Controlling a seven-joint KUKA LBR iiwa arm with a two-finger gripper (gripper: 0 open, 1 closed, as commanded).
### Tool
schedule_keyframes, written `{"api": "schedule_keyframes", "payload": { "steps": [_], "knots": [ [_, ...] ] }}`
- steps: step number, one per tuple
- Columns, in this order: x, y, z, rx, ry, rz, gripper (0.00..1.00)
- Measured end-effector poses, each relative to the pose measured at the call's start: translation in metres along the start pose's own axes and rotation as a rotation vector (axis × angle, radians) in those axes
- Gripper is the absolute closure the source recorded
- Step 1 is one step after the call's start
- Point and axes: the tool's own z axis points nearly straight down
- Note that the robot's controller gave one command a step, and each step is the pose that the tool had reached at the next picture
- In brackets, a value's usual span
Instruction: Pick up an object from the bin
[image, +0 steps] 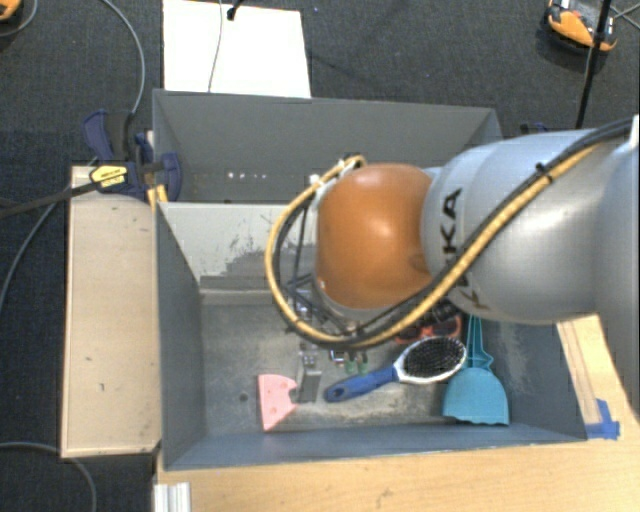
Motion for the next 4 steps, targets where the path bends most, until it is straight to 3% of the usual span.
{"api": "schedule_keyframes", "payload": {
  "steps": [1, 2, 3, 4],
  "knots": [
    [-0.002, -0.001, -0.004, -0.002, -0.008, 0.005, 0.0],
    [0.007, -0.004, 0.051, -0.002, -0.009, -0.069, 0.0],
    [0.002, 0.001, 0.089, 0.0, -0.006, -0.277, 0.0],
    [0.01, 0.003, 0.117, -0.002, -0.014, -0.352, 0.0]
  ]
}}
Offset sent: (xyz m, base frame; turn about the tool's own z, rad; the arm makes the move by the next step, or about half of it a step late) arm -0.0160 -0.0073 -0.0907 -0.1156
